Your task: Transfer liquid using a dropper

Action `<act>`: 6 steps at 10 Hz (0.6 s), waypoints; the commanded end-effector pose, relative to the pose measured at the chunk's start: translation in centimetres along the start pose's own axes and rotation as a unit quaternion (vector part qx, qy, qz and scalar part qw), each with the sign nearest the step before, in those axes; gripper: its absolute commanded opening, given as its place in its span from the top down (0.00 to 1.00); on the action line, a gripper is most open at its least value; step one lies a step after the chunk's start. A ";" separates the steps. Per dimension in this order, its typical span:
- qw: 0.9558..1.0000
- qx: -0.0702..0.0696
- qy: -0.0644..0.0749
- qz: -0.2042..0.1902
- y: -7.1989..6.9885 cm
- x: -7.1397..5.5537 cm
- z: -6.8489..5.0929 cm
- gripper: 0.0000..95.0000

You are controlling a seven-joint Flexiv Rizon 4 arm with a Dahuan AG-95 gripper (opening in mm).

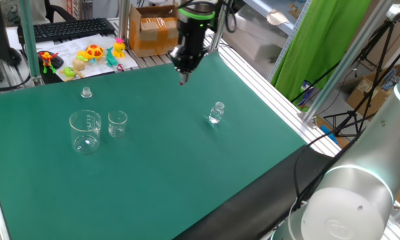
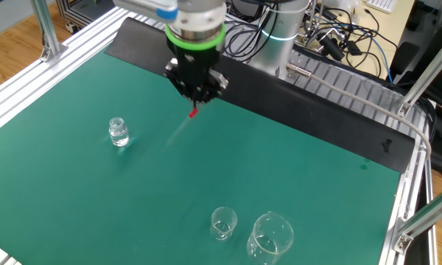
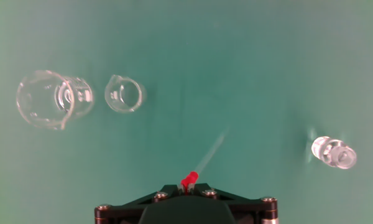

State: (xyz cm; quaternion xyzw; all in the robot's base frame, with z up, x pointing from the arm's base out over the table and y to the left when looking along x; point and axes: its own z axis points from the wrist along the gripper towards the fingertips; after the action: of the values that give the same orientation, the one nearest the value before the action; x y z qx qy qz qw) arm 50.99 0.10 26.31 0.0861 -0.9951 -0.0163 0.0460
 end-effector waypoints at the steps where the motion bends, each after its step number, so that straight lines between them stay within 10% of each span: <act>1: 1.000 0.000 0.000 -0.009 -1.0 0.8 -0.1 1.00; 6: 1.000 0.006 -0.006 -0.022 -2.6 1.9 -0.1 1.00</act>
State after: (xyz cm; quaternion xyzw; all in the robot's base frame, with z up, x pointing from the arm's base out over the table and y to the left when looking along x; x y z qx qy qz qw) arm 49.48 -2.94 26.46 0.1088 -0.9933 -0.0120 0.0384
